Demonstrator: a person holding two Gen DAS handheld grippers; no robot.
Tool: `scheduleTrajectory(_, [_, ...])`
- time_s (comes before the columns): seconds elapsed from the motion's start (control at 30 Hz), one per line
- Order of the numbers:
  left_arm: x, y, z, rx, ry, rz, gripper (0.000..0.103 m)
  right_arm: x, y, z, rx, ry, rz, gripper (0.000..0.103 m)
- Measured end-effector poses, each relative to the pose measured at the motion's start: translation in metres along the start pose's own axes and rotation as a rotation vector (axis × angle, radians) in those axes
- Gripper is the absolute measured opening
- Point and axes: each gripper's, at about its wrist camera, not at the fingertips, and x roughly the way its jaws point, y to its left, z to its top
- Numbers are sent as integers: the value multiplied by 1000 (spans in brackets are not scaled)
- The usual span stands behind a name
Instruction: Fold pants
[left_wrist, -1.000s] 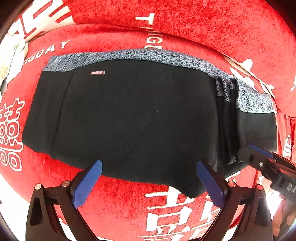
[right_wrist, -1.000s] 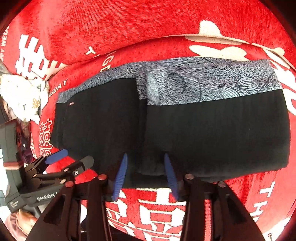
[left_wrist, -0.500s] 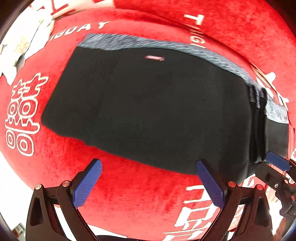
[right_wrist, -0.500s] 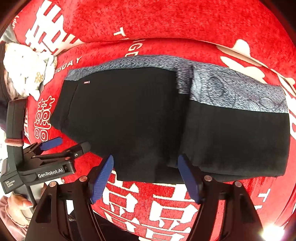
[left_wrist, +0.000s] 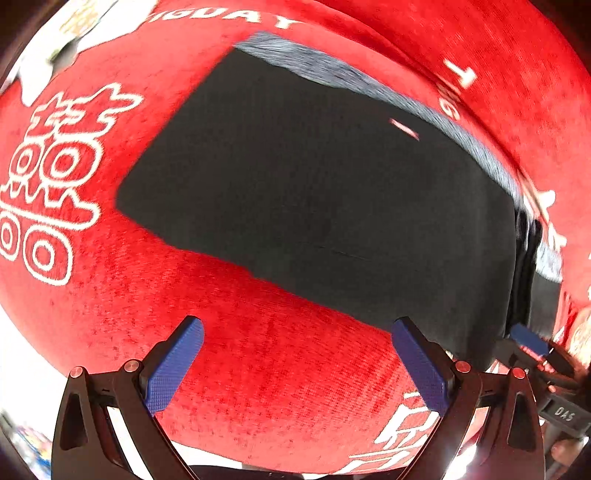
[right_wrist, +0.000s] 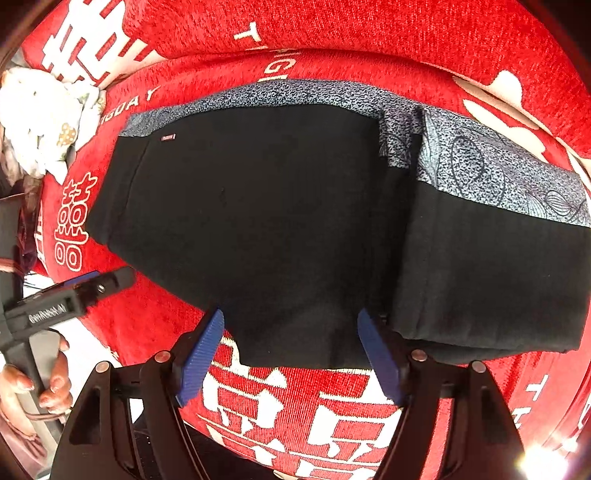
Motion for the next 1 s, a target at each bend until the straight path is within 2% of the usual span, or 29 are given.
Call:
scheduleTrajectory(0.23, [-10,49,4,-89,-30,-6,102,14,1,0,25,39,20,78])
scheduleTrajectory(0.3, [-18,76,8,-115,-25,-50,102,16,2,-1,21,37,10,78])
scheduleTrajectory(0.43, [-21,105,5,-219,-51,-198,102,20,3,0,8,44,0,79])
scheduleTrajectory(0.53, [-23,116,8,-244,-67,-289,102,21,3,1,6,47,-1,79])
scheduleTrajectory(0.57, [-22,120,8,-245,-69,-342,102,22,2,2,6,48,-1,79])
scheduleTrajectory(0.67, [-24,117,9,-238,-70,-443,102,23,2,3,-4,50,-5,81])
scheduleTrajectory(0.87, [-9,108,12,-290,-83,-509,102,26,6,3,-31,50,-14,84])
scheduleTrajectory(1.0, [-1,117,20,-333,-93,-503,102,27,7,3,-35,49,-15,84])
